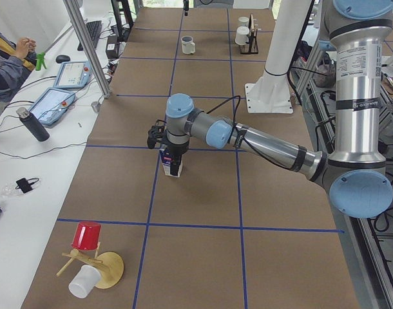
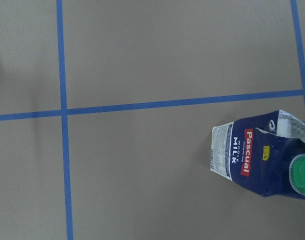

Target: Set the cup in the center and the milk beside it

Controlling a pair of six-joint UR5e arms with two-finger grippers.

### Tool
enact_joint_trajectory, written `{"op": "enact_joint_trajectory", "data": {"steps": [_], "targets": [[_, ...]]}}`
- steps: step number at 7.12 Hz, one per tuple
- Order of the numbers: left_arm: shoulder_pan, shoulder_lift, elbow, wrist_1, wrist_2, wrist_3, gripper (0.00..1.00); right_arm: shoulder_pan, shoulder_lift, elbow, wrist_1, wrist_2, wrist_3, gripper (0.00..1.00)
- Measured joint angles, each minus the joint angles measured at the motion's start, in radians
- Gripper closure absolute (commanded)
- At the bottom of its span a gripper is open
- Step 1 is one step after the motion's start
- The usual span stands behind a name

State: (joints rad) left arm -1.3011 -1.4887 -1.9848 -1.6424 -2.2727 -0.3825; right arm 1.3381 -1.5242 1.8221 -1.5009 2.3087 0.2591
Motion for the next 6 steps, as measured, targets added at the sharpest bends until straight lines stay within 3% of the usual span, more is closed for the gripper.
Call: {"op": "enact_joint_trajectory", "data": {"steps": [6], "targets": [[0.001,0.006,0.008,-0.014,-0.006,0.002,0.01,-0.079,0.007,0.001,0.011,-0.024,0.017,0.0]]}}
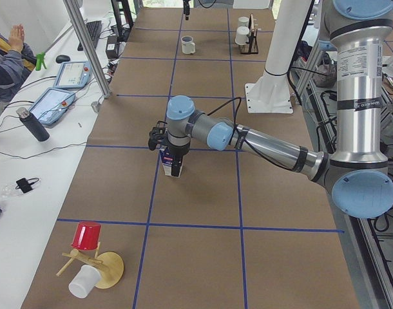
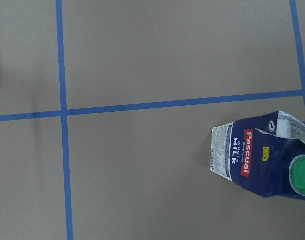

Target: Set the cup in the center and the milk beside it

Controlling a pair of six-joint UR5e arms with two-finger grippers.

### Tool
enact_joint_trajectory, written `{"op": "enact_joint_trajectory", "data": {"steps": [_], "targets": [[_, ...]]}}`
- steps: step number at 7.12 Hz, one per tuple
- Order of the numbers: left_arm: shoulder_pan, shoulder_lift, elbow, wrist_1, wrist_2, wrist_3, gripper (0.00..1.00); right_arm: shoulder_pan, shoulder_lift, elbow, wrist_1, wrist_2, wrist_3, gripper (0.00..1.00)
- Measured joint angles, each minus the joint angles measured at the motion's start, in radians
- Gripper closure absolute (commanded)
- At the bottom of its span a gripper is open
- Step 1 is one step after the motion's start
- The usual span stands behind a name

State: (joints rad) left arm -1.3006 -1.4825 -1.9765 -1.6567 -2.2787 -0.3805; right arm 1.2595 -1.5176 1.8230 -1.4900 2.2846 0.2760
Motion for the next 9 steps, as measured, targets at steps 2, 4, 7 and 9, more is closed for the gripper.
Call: {"op": "enact_joint_trajectory", "data": {"steps": [2,4,7,9], "targets": [[0.0,-0.002,0.001,0.002,-0.002,0.001,0.01,-0.044,0.005,-0.018,0.027,-0.005,0.038,0.0],[0.0,0.0,0.009,0.003,-0.002,0.002,0.01,-0.093,0.043,-0.08,0.076,-0.008,0.124,0.0],[-0.003,0.002,0.007,0.002,0.004,0.009,0.01,-0.156,0.099,-0.165,0.104,-0.016,0.179,0.0],[-0.003,0.001,0.008,0.002,0.006,0.007,0.01,-0.186,0.105,-0.187,0.106,-0.047,0.182,0.35]]}}
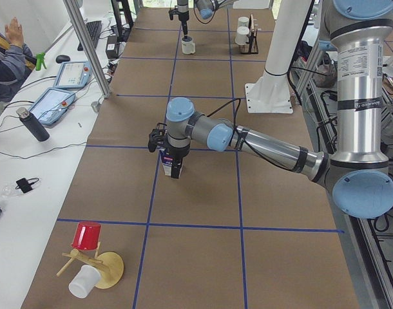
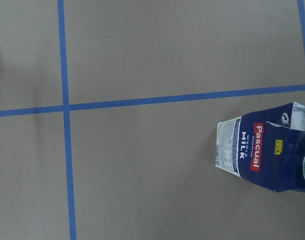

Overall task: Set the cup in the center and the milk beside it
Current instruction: 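Lower the right gripper onto the white mug and grasp its rim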

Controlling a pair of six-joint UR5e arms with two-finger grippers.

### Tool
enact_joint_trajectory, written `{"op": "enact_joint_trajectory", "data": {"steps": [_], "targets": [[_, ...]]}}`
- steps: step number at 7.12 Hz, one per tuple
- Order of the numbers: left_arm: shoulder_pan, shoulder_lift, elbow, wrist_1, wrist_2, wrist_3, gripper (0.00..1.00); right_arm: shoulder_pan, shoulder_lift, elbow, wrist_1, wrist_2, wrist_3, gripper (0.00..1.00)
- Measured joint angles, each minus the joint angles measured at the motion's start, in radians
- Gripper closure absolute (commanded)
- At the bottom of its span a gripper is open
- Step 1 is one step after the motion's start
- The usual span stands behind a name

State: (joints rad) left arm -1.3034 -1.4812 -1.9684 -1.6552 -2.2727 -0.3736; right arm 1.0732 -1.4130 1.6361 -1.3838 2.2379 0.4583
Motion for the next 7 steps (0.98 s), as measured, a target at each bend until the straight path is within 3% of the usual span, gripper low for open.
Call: {"op": "enact_joint_trajectory", "data": {"steps": [1,7], "targets": [[0.0,0.0,-0.003,0.0,0.0,-0.002,0.01,-0.01,0.001,-0.008,0.0,-0.007,0.001,0.99],[-0.001,-0.002,-0.004,0.0,-0.005,-0.005,0.01,-0.01,0.032,0.028,-0.01,0.009,0.037,1.0]]}}
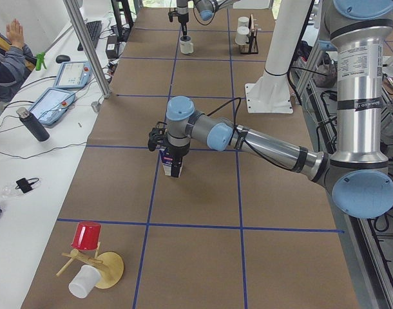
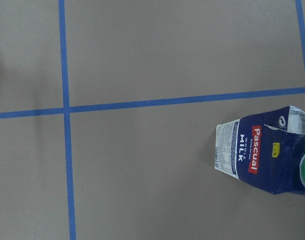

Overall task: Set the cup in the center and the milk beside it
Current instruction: 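Lower the right gripper onto the white mug and grasp its rim, then carry the white mug with the right gripper to the table center and set it down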

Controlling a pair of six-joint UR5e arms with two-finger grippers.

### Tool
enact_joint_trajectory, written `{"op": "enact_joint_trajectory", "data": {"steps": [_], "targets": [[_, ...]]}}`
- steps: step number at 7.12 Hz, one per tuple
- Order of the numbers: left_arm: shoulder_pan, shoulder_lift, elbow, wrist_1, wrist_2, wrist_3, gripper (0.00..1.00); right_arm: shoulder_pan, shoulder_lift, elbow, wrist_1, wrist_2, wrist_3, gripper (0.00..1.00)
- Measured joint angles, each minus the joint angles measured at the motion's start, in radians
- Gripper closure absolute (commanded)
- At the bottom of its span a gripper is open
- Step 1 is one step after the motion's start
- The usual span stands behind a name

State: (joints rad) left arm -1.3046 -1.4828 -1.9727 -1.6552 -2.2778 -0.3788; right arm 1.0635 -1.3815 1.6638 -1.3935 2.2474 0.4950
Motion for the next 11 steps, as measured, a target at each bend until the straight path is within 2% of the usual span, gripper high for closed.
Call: {"op": "enact_joint_trajectory", "data": {"steps": [2,4,5,7,11], "targets": [[0.001,0.0,0.001,0.0,0.0,0.0,0.01,-0.015,0.094,0.049,-0.045,0.016,0.139,1.0],[0.0,0.0,0.0,0.0,0.001,-0.001,0.01,-0.127,0.247,0.055,-0.097,-0.026,0.368,1.0],[0.0,0.0,0.001,0.0,0.003,0.0,0.01,-0.199,0.337,0.025,-0.101,-0.074,0.44,1.0],[0.001,0.0,0.003,0.0,0.004,0.001,0.01,-0.276,0.542,-0.133,-0.1,-0.127,0.447,1.0],[-0.001,0.002,0.003,-0.001,0.004,0.002,0.01,-0.345,0.678,-0.293,-0.094,-0.142,0.421,1.0]]}}
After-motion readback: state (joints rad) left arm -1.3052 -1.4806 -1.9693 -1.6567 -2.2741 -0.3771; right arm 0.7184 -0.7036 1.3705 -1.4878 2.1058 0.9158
